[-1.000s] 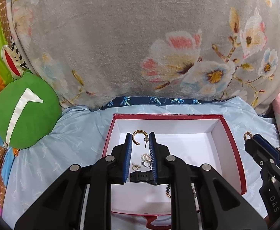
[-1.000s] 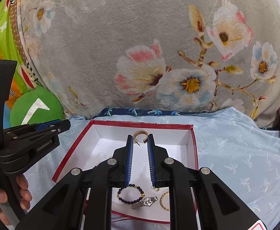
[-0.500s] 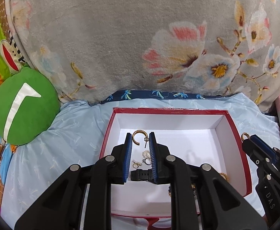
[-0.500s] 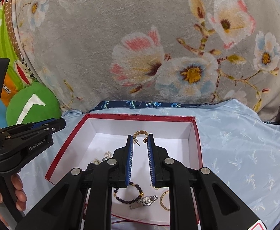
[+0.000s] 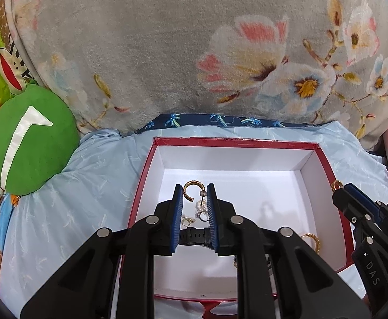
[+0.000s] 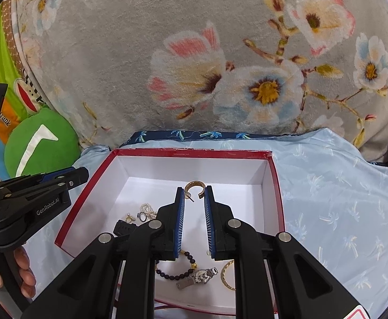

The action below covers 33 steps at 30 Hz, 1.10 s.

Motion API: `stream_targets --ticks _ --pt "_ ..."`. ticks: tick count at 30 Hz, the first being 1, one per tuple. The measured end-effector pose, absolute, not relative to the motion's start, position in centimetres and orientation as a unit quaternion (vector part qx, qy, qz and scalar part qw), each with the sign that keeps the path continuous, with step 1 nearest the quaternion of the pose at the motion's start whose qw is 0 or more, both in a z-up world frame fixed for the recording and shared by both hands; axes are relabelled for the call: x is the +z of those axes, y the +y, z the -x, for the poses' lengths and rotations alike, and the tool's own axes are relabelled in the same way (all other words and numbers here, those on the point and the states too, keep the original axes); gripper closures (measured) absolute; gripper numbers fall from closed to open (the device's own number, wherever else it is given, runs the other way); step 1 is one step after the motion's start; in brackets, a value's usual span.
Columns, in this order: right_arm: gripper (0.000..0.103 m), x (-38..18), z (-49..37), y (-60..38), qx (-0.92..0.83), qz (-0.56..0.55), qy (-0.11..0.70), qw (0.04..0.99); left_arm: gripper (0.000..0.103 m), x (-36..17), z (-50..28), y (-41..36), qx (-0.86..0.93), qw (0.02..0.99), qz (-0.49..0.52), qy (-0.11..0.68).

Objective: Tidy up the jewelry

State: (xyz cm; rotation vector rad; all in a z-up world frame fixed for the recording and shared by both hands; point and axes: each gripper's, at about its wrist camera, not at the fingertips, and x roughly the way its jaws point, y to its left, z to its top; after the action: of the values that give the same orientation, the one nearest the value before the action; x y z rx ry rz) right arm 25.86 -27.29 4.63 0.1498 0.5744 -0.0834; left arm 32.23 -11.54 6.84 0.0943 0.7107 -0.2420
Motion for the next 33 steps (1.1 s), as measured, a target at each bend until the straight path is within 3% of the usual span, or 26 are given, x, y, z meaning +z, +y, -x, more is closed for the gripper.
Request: stream_targets --ticks 4,5,6,8,9,18,33 --pt "0.088 4.28 -26.14 -27.18 -0.041 -0.072 0.290 0.953 0.084 6.53 -32.40 -11.53 -0.114 0.929 -0.046 0.349" --pt "0.084 4.24 -26.10 -27.14 -0.044 -0.071 0.287 0.954 0.077 6.43 -32.49 -11.52 -0.114 0.928 -0.045 0.351" --pt "0.079 4.20 -26.09 -27.12 -0.048 -0.070 0.286 0.954 0.059 6.35 -32.52 -11.49 -0.113 0.928 -0.044 0.353" --pt "0.048 4.21 -25.94 -27.12 -0.056 -0.070 0.280 0.956 0.033 6.31 -32.43 -11.32 -0.101 0.931 -0.042 0.349" --pt "0.044 4.28 -25.75 -27.11 -0.064 -0.068 0.274 0.957 0.028 6.35 -32.36 -11.23 -0.098 0.932 -0.040 0.346" --pt "0.039 4.71 -25.45 -26.96 -0.068 -0.067 0.266 0.959 0.026 6.26 -32.16 -10.94 -0.097 0.931 -0.038 0.349" --pt "0.039 4.53 -25.46 -26.42 -0.065 -0.066 0.272 0.958 0.026 6.11 -31.97 -10.67 -0.096 0.932 -0.039 0.348"
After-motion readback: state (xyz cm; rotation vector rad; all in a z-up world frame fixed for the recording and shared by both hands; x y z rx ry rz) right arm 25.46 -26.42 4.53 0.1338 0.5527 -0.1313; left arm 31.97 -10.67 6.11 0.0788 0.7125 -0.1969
